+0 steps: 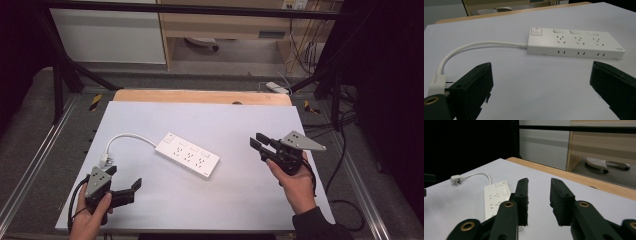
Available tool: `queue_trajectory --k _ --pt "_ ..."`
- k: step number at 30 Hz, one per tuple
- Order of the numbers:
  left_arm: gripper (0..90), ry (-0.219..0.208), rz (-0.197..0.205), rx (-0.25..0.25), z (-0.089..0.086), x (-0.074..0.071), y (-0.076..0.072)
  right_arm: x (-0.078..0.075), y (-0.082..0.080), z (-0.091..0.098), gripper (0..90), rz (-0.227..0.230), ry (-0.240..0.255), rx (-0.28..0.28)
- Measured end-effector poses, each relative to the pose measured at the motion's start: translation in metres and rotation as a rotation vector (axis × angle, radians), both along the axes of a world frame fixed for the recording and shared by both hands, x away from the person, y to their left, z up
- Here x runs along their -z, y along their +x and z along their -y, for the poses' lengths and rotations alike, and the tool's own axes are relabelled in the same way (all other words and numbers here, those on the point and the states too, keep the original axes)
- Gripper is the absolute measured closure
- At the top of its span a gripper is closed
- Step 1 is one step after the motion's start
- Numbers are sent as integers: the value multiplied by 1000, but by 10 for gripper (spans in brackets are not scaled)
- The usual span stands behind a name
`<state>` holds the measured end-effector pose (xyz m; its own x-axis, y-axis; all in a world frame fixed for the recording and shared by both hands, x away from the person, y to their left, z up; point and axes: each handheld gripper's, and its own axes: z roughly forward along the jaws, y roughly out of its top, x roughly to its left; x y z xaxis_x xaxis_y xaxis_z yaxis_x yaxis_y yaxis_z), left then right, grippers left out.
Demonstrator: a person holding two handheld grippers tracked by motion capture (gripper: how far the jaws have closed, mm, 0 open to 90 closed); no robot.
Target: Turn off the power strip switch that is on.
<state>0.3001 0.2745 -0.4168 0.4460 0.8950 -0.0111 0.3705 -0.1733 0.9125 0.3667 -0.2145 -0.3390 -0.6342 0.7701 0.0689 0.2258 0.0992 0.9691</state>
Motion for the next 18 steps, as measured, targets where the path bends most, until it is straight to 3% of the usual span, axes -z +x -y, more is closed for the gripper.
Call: queue_trajectory --k 5,9,12,18 --pt "47 -2 -1 1 0 0 0 1 3 -9 809 14 -9 -31" --pt "47 -2 -1 0 0 0 0 1 6 -12 863 20 13 -56" --pt "47 -3 0 0 0 0 0 0 9 -13 892 21 26 -56" --pt "47 -2 1 0 0 0 0 1 14 -17 900 12 7 -35"
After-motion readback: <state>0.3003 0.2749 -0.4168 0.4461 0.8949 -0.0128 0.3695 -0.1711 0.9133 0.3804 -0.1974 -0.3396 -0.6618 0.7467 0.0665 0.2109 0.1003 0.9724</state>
